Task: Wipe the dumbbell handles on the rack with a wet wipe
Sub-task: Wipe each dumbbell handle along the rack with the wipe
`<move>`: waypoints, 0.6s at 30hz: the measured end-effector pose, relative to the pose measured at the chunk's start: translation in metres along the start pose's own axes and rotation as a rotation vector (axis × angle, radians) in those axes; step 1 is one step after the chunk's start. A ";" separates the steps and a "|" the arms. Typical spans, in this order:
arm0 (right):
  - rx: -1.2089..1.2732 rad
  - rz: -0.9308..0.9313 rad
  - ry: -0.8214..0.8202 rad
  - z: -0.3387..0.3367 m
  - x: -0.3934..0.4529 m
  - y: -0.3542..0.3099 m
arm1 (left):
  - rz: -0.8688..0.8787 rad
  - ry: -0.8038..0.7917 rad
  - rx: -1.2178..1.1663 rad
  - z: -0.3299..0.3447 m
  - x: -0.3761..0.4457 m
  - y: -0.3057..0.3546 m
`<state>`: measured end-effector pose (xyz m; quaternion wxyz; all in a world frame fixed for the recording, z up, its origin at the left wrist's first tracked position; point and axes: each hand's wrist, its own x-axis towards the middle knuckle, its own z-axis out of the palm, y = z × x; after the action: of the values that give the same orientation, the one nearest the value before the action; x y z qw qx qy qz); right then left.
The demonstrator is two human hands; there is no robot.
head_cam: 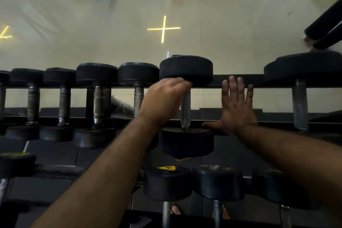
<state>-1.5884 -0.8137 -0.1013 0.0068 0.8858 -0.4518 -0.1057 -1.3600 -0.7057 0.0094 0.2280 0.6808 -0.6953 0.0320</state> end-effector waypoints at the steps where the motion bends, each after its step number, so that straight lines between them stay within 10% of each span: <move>1: 0.003 0.003 0.004 0.001 0.000 0.000 | 0.088 -0.039 0.082 0.010 -0.005 -0.007; 6: 0.010 -0.008 0.009 0.000 -0.001 0.001 | -0.251 -0.102 0.145 0.013 -0.017 -0.016; 18: 0.019 -0.022 0.014 0.003 -0.001 0.000 | 0.218 -0.204 0.064 0.024 0.015 0.017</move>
<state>-1.5898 -0.8130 -0.1041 0.0003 0.8915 -0.4430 -0.0952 -1.3827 -0.7272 -0.0014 0.1294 0.6081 -0.7832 0.0095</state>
